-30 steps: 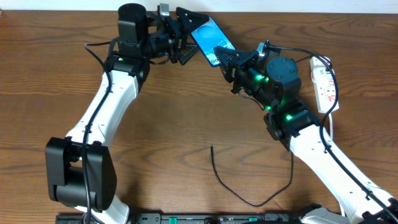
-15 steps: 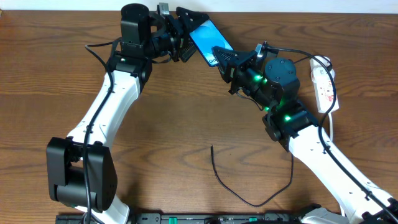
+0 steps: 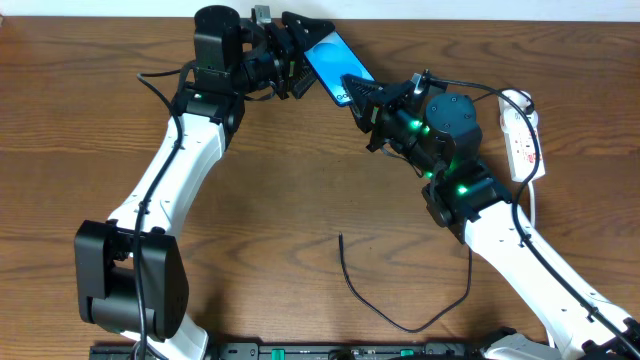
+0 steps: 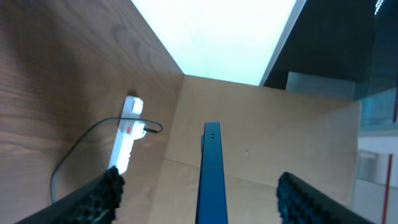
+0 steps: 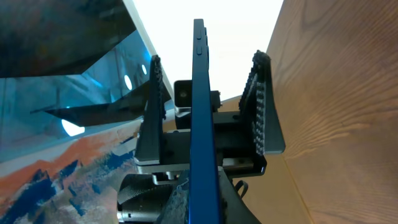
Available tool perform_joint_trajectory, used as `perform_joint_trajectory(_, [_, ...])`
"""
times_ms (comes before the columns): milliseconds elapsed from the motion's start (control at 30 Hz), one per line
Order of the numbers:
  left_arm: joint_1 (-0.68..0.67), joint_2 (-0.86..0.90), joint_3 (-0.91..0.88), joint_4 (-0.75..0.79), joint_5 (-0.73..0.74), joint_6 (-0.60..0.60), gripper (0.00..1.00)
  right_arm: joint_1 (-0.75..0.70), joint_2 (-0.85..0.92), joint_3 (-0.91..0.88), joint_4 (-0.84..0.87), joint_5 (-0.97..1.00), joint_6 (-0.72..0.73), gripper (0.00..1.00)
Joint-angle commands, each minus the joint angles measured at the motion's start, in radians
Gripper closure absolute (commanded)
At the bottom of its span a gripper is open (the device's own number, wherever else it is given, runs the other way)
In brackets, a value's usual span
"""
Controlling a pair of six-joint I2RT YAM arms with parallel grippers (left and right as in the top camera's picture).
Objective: Plug charger to phone and switch on socket
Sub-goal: 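Open the right gripper and withdraw it from the phone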
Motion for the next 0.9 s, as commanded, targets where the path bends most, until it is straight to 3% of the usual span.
perform_joint_trajectory(0, [-0.007,-0.027,0.032,0.008,-0.005,-0.012,0.24,0.015,-0.005,0.021,0.014,0.012,0.008,0.99])
perform_joint_trajectory(533, [-0.018,-0.027,0.032,0.010,-0.002,-0.012,0.36,0.036,-0.005,0.021,0.014,0.027,0.008,0.99])
perform_joint_trajectory(867, [-0.018,-0.027,0.032,0.010,-0.003,-0.012,0.62,0.036,-0.005,0.021,0.014,0.027,0.008,0.99])
